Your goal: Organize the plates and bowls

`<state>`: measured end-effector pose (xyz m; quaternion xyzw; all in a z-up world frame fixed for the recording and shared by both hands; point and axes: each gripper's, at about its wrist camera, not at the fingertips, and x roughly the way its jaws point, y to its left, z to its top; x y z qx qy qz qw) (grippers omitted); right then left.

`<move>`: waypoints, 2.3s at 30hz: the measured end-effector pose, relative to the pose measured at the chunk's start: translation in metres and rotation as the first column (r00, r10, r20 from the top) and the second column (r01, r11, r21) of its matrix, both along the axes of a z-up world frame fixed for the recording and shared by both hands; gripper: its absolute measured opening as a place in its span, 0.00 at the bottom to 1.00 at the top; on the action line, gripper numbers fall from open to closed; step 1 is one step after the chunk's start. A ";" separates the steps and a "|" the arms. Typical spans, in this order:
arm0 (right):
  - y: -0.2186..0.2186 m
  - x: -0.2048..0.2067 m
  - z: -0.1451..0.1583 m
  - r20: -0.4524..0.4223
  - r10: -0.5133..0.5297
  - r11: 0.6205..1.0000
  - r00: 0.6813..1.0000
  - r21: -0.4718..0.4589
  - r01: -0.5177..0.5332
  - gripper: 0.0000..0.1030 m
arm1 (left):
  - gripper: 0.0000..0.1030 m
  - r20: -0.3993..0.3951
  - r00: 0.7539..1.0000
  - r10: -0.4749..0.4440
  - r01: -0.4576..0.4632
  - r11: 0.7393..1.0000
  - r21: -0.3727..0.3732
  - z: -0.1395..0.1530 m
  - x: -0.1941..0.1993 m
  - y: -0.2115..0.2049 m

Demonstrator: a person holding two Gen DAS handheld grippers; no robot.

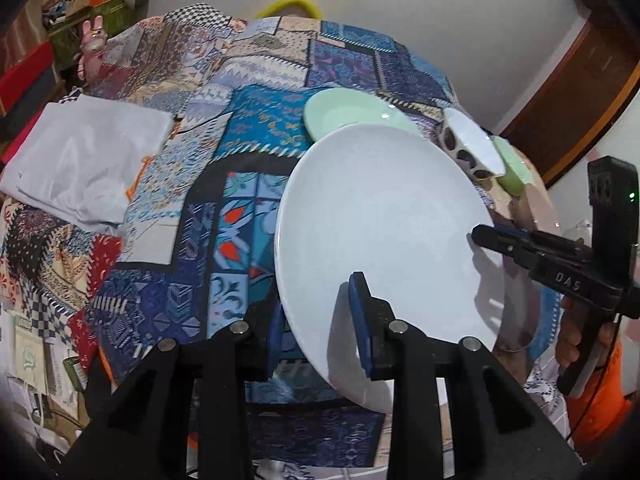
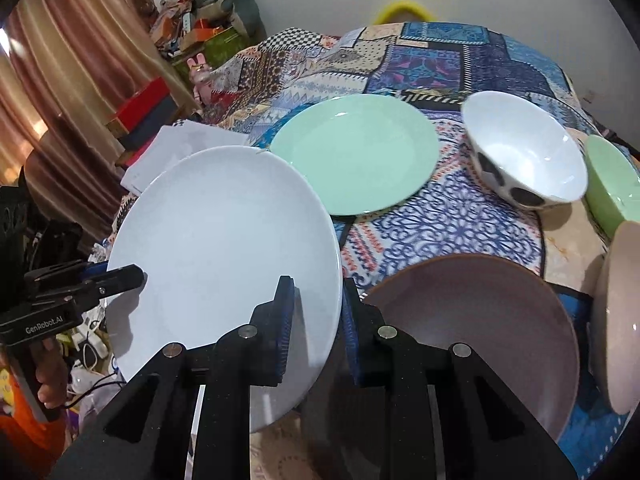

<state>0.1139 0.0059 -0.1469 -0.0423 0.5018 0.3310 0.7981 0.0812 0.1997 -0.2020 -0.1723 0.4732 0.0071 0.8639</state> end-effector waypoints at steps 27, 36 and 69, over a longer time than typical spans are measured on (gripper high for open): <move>-0.099 -0.010 0.016 0.020 -0.145 0.989 0.989 0.029 0.144 0.21 | 0.28 0.002 0.991 -0.134 0.134 0.991 -0.002 0.010 0.030 -0.089; -0.122 -0.013 0.005 -0.006 -0.186 0.982 0.983 0.021 0.186 0.21 | 0.28 -0.030 0.985 -0.169 0.169 0.985 -0.016 -0.002 0.042 -0.109; -0.165 -0.007 -0.019 -0.084 -0.276 0.960 0.957 0.022 0.279 0.21 | 0.29 -0.132 0.968 -0.212 0.208 0.977 -0.044 -0.042 0.074 -0.142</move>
